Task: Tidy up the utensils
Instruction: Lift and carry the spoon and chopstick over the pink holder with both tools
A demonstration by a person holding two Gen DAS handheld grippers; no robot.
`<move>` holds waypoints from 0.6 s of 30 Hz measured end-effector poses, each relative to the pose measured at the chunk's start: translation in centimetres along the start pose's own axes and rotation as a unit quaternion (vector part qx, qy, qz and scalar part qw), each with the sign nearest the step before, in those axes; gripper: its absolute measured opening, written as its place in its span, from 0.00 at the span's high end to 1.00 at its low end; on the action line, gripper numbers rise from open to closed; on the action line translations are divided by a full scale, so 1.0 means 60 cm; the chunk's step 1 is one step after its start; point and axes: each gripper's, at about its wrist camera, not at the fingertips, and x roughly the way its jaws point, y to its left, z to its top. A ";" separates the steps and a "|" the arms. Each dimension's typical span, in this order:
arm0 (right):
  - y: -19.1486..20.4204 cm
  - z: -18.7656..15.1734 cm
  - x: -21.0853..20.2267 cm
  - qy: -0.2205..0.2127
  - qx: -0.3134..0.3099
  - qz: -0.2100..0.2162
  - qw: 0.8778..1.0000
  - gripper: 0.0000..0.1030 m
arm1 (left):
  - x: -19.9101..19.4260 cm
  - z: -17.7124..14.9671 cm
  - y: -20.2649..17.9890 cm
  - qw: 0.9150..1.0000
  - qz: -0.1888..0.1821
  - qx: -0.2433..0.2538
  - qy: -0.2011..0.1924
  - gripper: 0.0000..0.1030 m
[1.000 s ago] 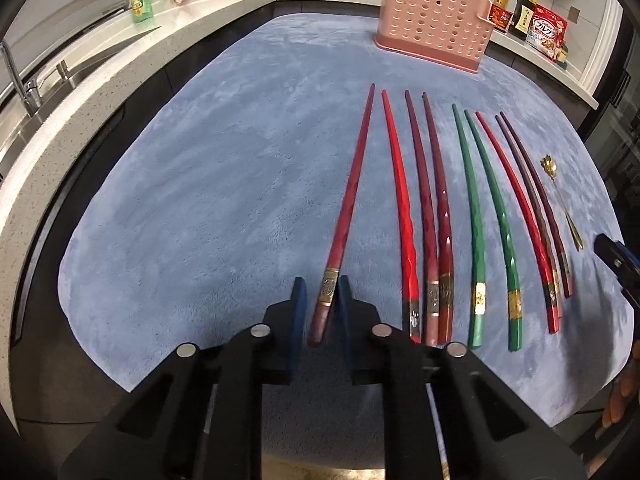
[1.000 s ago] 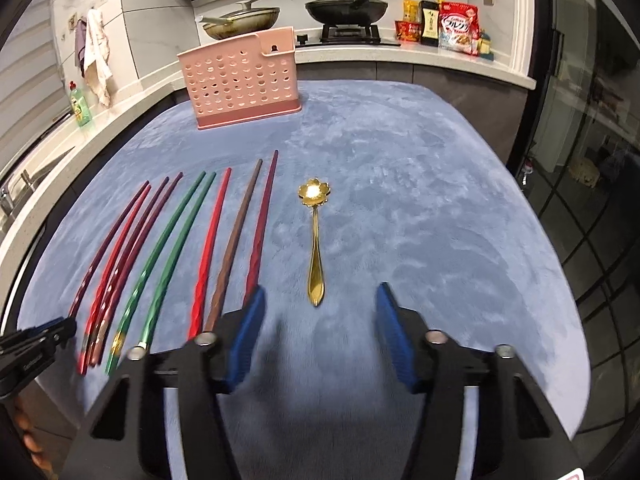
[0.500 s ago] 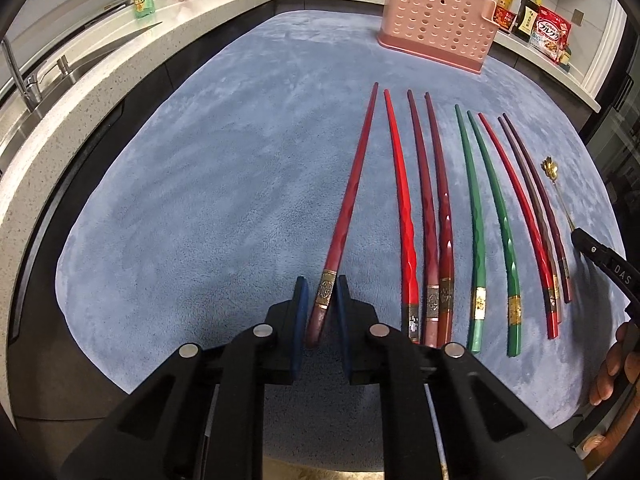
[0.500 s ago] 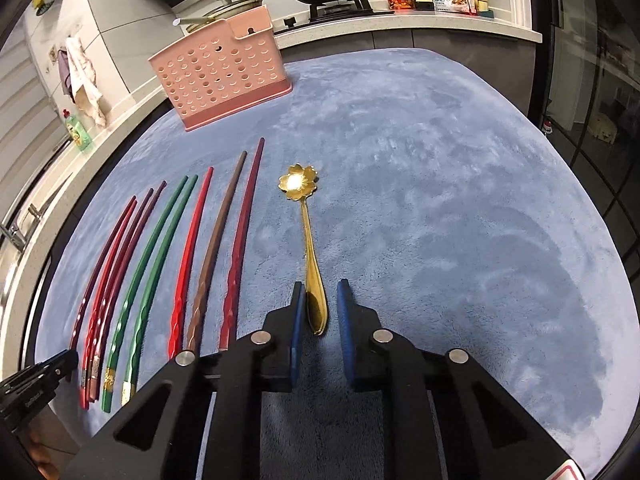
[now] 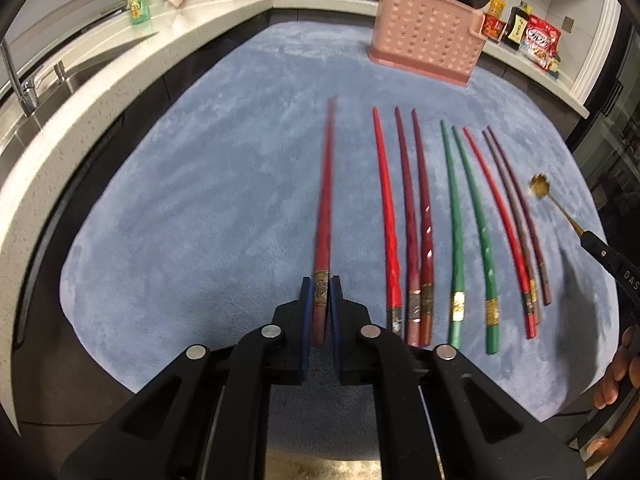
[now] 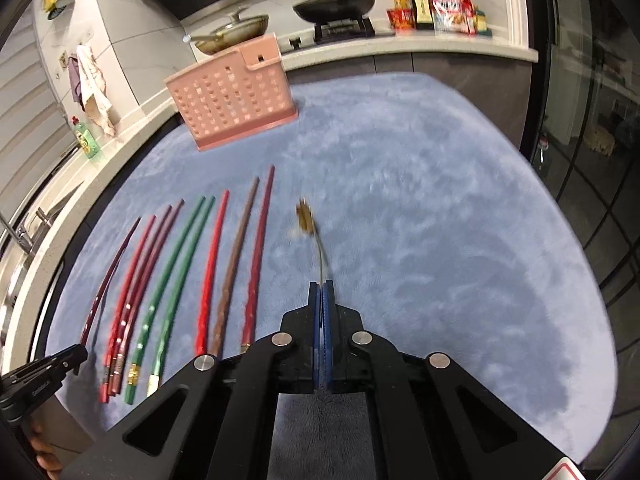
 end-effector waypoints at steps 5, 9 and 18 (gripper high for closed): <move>0.007 0.037 -0.042 -0.025 -0.011 0.000 1.000 0.98 | -0.047 0.031 0.002 0.999 -0.012 -0.001 -0.030 0.93; 0.014 0.069 -0.065 -0.045 -0.023 0.000 0.999 0.98 | -0.080 0.068 -0.002 0.998 -0.010 0.010 -0.056 0.93; 0.025 0.152 -0.079 -0.081 -0.030 0.022 0.996 0.98 | -0.135 0.203 -0.008 0.992 -0.010 0.022 -0.121 0.94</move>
